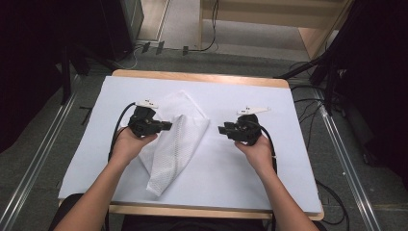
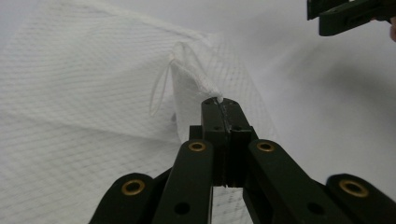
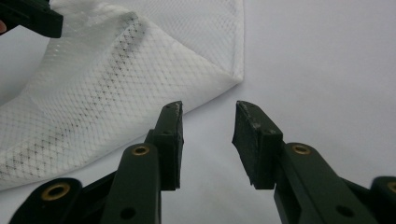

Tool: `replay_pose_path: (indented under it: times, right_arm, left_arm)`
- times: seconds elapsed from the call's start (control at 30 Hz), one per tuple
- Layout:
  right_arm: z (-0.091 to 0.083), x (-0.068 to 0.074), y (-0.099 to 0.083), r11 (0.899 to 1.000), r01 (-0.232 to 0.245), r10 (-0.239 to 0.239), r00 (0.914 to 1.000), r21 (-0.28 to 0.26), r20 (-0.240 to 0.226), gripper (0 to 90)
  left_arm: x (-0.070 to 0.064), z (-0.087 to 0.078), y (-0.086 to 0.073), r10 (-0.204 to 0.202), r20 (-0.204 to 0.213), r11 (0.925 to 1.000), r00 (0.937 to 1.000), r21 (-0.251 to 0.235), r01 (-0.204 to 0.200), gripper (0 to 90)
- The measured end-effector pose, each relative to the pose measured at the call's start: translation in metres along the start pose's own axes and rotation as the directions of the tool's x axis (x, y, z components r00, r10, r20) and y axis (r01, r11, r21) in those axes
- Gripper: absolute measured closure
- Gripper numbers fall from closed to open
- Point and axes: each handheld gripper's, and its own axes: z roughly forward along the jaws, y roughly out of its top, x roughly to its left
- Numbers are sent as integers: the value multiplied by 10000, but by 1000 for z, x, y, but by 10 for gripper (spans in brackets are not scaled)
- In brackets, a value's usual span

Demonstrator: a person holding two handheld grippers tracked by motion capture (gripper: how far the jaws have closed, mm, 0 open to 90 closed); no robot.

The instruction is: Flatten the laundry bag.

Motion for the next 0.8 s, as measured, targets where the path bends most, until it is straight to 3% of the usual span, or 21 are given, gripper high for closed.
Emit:
replay_pose_path:
  times: [0.23,0.3,0.5,0.77,0.8]
  right_arm:
    - [-14,-12,0,9997,-194,197,9996,-145,214,643]
    - [-20,-18,-1,9990,-361,370,9987,-257,337,643]
    - [-31,-27,-5,9982,-458,482,9968,-389,632,643]
    - [-32,-31,-7,9985,-451,477,9951,-313,863,643]
    - [-31,-31,-7,9988,-429,450,9948,-249,910,643]
  left_arm:
    - [-19,7,12,434,374,9990,9984,111,-438,900]
    - [-28,7,19,526,664,9986,9964,16,-529,900]
    - [-47,12,29,901,1009,9957,9908,120,-918,900]
    - [-72,19,39,1296,1485,9902,9804,318,-1357,900]
    - [-78,22,42,1356,1679,9889,9764,380,-1439,900]
